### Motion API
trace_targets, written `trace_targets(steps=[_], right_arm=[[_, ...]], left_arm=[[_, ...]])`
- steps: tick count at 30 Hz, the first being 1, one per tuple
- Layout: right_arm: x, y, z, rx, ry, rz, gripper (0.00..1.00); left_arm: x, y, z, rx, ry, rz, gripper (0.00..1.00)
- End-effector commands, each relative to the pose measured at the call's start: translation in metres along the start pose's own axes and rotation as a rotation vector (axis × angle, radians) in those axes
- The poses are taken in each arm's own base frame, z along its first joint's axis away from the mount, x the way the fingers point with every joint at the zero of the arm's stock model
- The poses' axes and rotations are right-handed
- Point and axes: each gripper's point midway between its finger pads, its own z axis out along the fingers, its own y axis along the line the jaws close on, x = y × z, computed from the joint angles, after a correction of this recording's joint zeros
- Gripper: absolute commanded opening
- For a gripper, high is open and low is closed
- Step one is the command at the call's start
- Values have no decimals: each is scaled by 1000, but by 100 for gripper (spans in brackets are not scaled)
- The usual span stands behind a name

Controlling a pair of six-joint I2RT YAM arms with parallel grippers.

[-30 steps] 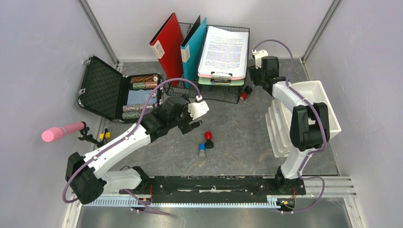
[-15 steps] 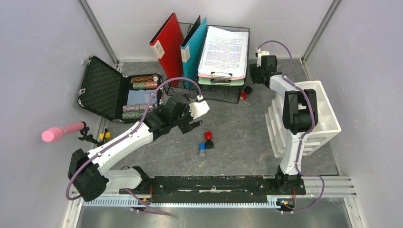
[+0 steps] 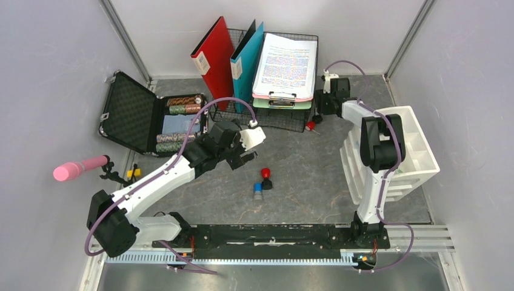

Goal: Organize the desk
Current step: Move the stationery to the center of the board.

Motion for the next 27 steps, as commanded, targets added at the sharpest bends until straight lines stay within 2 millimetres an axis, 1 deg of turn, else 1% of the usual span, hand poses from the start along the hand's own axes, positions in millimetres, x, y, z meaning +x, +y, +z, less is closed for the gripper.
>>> trace_targets(steps=[1,5,12,14,22,25,27], right_arm=[[12,-2,-13,-7,9,-2,62],[31,4,-17,-35,44,-7,60],[49,23,-31,-123,89,-45,58],[56,30,-38,-148,105,-52,57],[86,38,-72,-209,134,-135,56],[92,49,-84,-283,134,-159,55],[92,55,-91,-319,133,-187,53]], left_arm=[[-13,9,-8,-35,-55,-49,100],[-12,9,-10,-36,-62,-52,100],[-11,11,-9,-40,-59,-52,100],[-10,12,-8,-44,-55,-53,100],[-4,14,-7,-53,-33,-51,100],[0,14,-5,-54,-19,-43,100],[3,14,-3,-56,-7,-37,100]])
